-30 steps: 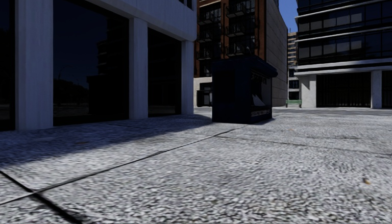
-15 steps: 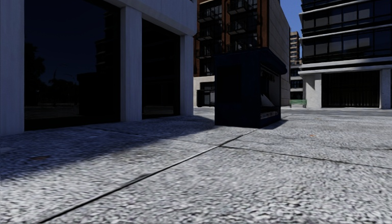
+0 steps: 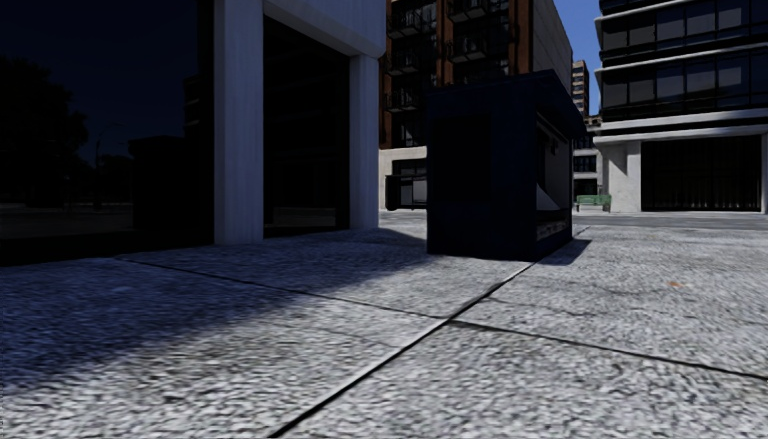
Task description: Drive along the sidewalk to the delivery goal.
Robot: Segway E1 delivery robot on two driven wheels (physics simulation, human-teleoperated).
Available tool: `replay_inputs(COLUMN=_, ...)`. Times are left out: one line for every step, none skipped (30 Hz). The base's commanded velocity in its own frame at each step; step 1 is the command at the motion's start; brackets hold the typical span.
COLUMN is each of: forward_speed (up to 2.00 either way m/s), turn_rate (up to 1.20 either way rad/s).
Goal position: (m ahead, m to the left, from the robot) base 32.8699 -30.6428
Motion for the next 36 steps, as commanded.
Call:
replay_inputs(forward_speed=2.00, turn_rate=0.00)
replay_inputs(forward_speed=2.00, turn_rate=0.00)
replay_inputs(forward_speed=2.00, turn_rate=0.00)
replay_inputs(forward_speed=2.00, turn_rate=0.00)
replay_inputs(forward_speed=2.00, turn_rate=0.00)
replay_inputs(forward_speed=2.00, turn_rate=0.00)
replay_inputs(forward_speed=2.00, turn_rate=0.00)
replay_inputs(forward_speed=2.00, turn_rate=0.00)
replay_inputs(forward_speed=2.00, turn_rate=0.00)
replay_inputs(forward_speed=2.00, turn_rate=0.00)
replay_inputs(forward_speed=2.00, turn_rate=0.00)
replay_inputs(forward_speed=2.00, turn_rate=0.00)
replay_inputs(forward_speed=2.00, turn_rate=0.00)
replay_inputs(forward_speed=2.00, turn_rate=0.00)
replay_inputs(forward_speed=2.00, turn_rate=0.00)
replay_inputs(forward_speed=2.00, turn_rate=0.00)
replay_inputs(forward_speed=2.00, turn_rate=0.00)
replay_inputs(forward_speed=2.00, turn_rate=0.00)
replay_inputs(forward_speed=2.00, turn_rate=0.00)
replay_inputs(forward_speed=2.00, turn_rate=0.00)
replay_inputs(forward_speed=2.00, turn_rate=0.00)
replay_inputs(forward_speed=2.00, turn_rate=0.00)
replay_inputs(forward_speed=2.00, turn_rate=0.00)
replay_inputs(forward_speed=2.00, turn_rate=0.00)
replay_inputs(forward_speed=2.00, turn_rate=0.00)
replay_inputs(forward_speed=2.00, turn_rate=0.00)
replay_inputs(forward_speed=2.00, turn_rate=0.00)
replay_inputs(forward_speed=2.00, turn_rate=0.00)
replay_inputs(forward_speed=2.00, turn_rate=0.00)
replay_inputs(forward_speed=2.00, turn_rate=0.14)
replay_inputs(forward_speed=2.00, turn_rate=0.18)
replay_inputs(forward_speed=2.00, turn_rate=0.18)
replay_inputs(forward_speed=2.00, turn_rate=0.20)
replay_inputs(forward_speed=2.00, turn_rate=0.20)
replay_inputs(forward_speed=2.00, turn_rate=0.20)
replay_inputs(forward_speed=2.00, turn_rate=0.20)
